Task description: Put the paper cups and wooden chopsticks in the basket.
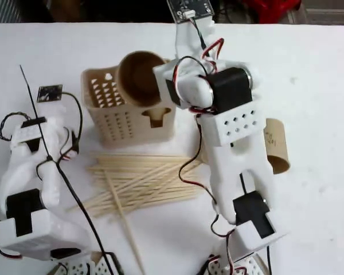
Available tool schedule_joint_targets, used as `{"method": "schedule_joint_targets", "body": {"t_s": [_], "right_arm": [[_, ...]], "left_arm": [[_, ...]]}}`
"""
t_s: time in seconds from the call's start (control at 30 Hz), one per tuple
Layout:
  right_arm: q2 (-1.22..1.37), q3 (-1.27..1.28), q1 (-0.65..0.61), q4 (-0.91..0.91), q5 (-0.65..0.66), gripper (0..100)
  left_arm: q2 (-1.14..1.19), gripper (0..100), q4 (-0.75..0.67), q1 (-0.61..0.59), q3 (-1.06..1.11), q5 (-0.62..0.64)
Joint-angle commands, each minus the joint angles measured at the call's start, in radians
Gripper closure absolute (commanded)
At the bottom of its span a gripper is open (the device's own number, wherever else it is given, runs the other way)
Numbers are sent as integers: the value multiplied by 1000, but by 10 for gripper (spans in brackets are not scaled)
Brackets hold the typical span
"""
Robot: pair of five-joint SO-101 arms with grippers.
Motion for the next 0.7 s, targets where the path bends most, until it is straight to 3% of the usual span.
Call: {"method": "schedule_joint_targets", "body": {"t_s": [0.0, 0.23, 0.5, 0.67], "right_arm": [[-2, -29, 12, 2, 3, 886], [-7, -37, 12, -104, 5, 716], [2, -31, 10, -285, 5, 707], [4, -25, 10, -309, 5, 707]], "left_arm": [[-5, 902, -14, 13, -5, -8], [-5, 902, -14, 15, -5, -8], [-5, 902, -14, 15, -5, -8], [-5, 902, -14, 15, -5, -8]]}}
